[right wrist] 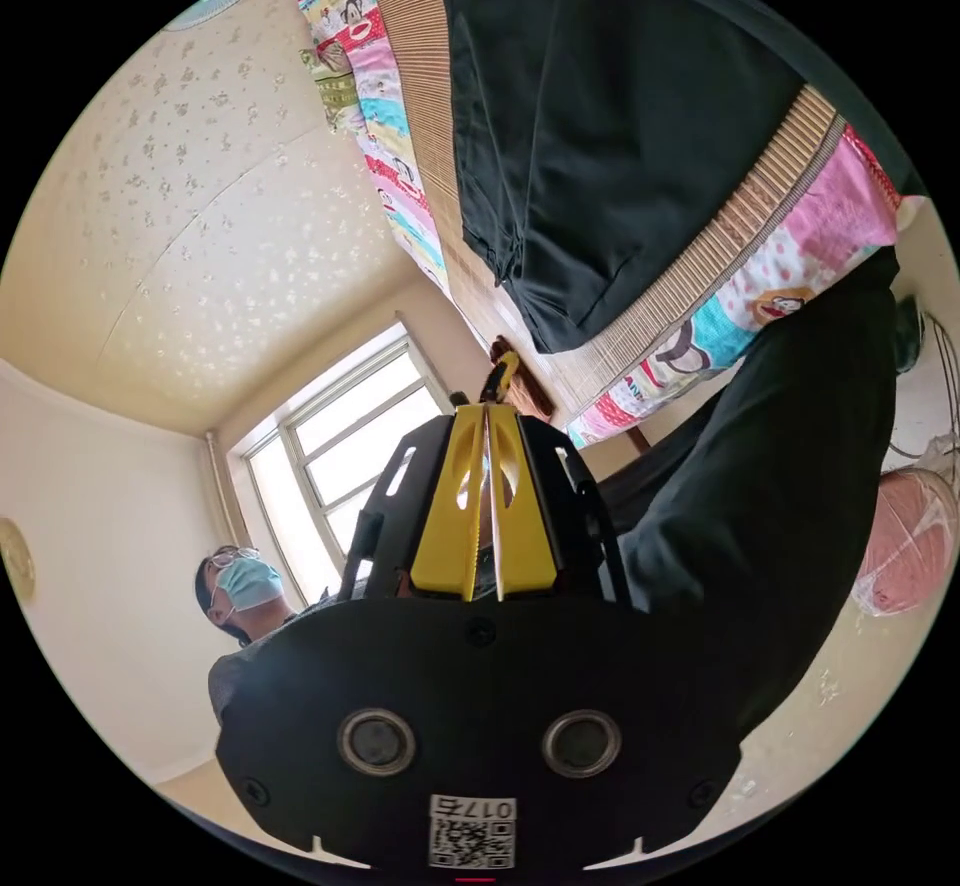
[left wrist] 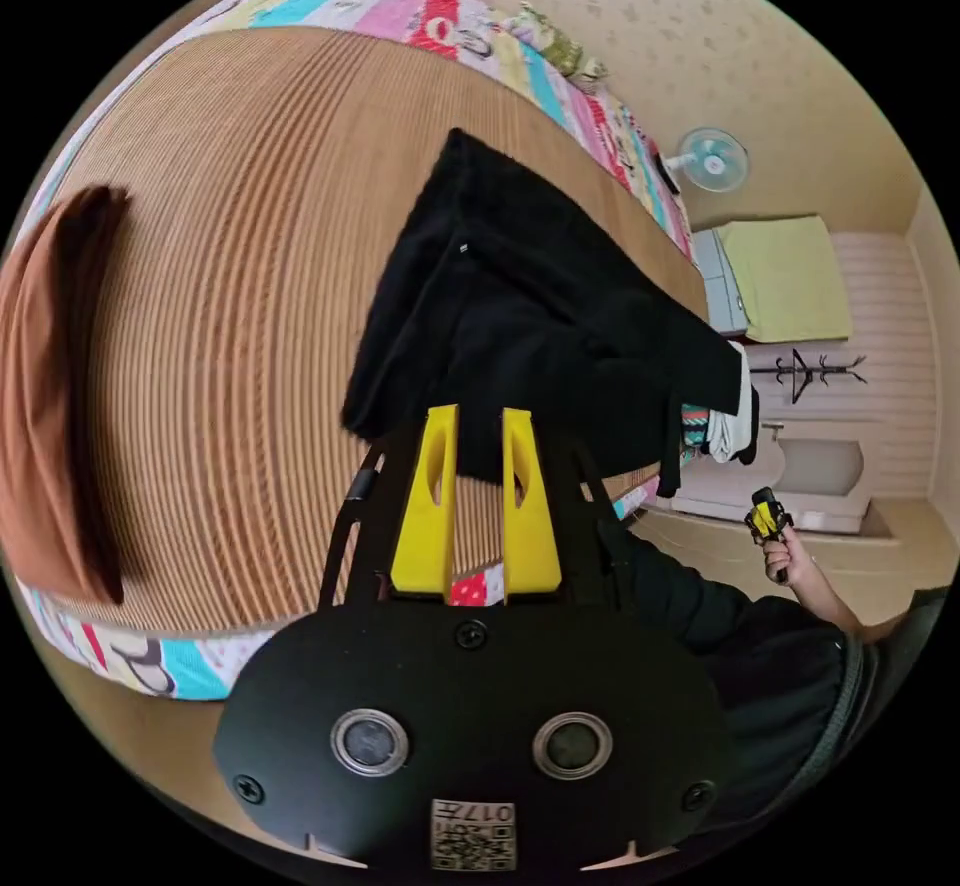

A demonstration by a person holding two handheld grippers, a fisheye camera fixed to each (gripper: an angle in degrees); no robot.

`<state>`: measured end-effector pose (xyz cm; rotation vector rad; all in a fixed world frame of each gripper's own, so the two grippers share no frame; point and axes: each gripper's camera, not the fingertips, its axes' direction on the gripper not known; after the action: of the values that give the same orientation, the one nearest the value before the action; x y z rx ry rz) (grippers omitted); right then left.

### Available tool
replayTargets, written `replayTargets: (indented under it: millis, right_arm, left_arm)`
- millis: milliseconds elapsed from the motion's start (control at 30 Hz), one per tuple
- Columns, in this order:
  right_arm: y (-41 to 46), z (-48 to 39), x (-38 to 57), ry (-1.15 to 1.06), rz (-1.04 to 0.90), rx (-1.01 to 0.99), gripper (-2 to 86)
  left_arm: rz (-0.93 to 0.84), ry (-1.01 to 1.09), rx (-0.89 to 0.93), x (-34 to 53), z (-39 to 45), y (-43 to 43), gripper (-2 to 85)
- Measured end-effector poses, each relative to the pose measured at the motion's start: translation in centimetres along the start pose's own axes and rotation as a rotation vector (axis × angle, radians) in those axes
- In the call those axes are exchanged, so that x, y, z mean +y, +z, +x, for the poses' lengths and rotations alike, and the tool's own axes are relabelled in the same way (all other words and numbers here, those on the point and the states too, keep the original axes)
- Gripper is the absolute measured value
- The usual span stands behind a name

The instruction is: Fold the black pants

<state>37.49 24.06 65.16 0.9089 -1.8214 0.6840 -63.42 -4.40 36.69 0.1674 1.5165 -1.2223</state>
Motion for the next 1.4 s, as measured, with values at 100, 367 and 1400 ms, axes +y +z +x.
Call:
replayTargets:
  millis: [100,367,1400]
  right_arm:
    - [-1.5,-0.6,-1.9,0.010,0.006,-0.042,0.4]
    - [-7.4,0.1,-3.4,0.105,0.044,-0.039,0.4]
    - [-17.7,2.6,-11.1,0.319,0.501,-0.459,4.5]
  left_arm:
    - [0.012,0.194,-0.042,-7.4,6.8,2.7,0.4]
    - [-0.171,0.202,-0.340,-17.3,9.1,16.3,-1.0]
    - [0.133,-0.623,-0.032,18.9,-10.5,-2.5,-0.8]
